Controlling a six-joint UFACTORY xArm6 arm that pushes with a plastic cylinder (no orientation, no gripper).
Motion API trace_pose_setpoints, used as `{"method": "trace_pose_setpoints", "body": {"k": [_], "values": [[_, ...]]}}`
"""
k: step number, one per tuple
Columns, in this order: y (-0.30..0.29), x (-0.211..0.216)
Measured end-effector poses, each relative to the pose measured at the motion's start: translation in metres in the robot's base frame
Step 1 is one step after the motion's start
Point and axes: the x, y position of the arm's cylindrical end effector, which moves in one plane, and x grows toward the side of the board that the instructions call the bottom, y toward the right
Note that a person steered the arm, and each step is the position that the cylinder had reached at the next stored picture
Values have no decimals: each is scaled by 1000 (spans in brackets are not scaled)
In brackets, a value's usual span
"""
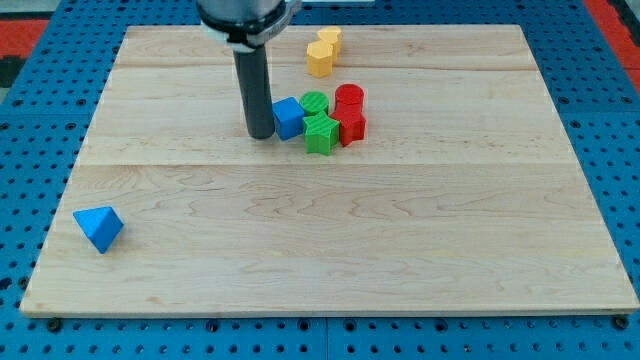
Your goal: Slide the blue triangle closer to the blue cube
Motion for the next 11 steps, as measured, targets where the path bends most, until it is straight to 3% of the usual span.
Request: {"method": "trace_pose_setpoints", "body": {"k": [1,2,3,4,5,6,7,9,10,11], "values": [[15,81],[-7,162],[-107,156],[-162,129],[-193,89],[-189,112],[-229,120],[-164,16],[-138,16],[-108,76]]}}
